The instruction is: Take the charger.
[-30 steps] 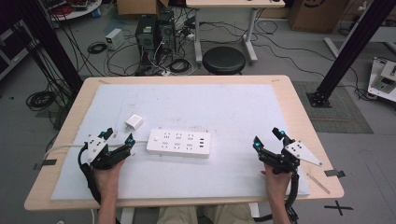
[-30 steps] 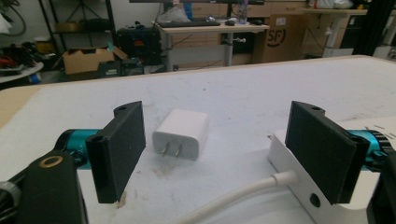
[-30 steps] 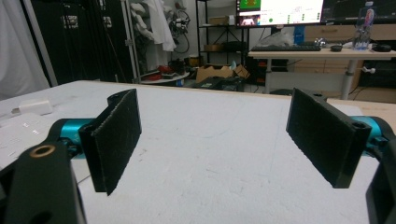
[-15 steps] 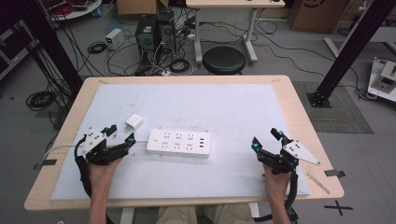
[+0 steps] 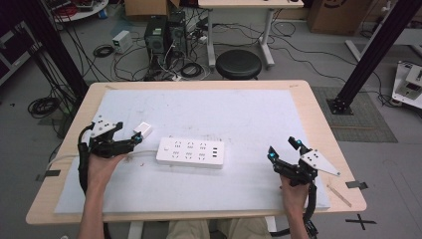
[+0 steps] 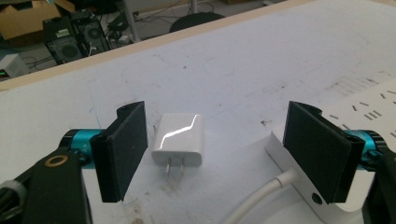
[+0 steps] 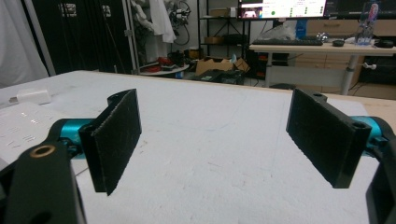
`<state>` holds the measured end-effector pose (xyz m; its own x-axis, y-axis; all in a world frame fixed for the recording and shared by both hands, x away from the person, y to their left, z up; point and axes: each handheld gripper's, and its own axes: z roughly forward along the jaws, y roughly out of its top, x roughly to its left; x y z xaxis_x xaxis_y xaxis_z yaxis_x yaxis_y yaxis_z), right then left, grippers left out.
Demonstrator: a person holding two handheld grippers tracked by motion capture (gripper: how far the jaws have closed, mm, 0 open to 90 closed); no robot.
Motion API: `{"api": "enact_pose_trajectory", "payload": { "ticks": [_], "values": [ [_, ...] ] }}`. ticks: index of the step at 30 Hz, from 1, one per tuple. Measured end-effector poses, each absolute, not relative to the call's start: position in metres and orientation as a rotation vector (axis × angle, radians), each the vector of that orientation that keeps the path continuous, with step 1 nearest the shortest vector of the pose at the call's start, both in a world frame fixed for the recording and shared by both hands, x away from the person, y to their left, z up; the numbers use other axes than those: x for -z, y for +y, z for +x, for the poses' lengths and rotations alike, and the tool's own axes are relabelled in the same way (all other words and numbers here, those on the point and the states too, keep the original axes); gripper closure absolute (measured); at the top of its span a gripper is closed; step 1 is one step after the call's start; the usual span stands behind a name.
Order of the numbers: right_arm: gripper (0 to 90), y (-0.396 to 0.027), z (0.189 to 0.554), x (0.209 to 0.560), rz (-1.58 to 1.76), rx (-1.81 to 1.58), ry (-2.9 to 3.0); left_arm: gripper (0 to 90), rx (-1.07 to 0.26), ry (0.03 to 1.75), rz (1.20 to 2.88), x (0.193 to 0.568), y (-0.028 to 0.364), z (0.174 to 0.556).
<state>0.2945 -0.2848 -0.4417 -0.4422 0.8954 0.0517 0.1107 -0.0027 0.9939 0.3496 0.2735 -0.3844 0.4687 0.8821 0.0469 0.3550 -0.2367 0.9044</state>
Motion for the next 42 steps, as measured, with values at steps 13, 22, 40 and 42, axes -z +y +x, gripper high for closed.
{"api": "enact_pose_trajectory", "payload": {
  "ticks": [13, 22, 40, 42],
  "values": [
    [18.3, -0.286, 0.293, 0.441, 1.061, -1.541, 1.607, 22.1, -0.678, 1.087, 1.919, 0.372, 0.271, 0.386],
    [18.3, -0.287, 0.293, 0.441, 1.048, -1.537, 1.584, 22.4, -0.641, 1.136, 2.067, 0.379, 0.265, 0.42],
    [18.3, -0.285, 0.294, 0.442, 1.042, -1.524, 1.601, 22.4, -0.465, 1.169, 2.184, 0.408, 0.262, 0.45],
    [18.3, -0.285, 0.294, 0.442, 1.034, -1.52, 1.601, 22.4, -0.451, 1.171, 2.202, 0.411, 0.263, 0.452]
  ]
}}
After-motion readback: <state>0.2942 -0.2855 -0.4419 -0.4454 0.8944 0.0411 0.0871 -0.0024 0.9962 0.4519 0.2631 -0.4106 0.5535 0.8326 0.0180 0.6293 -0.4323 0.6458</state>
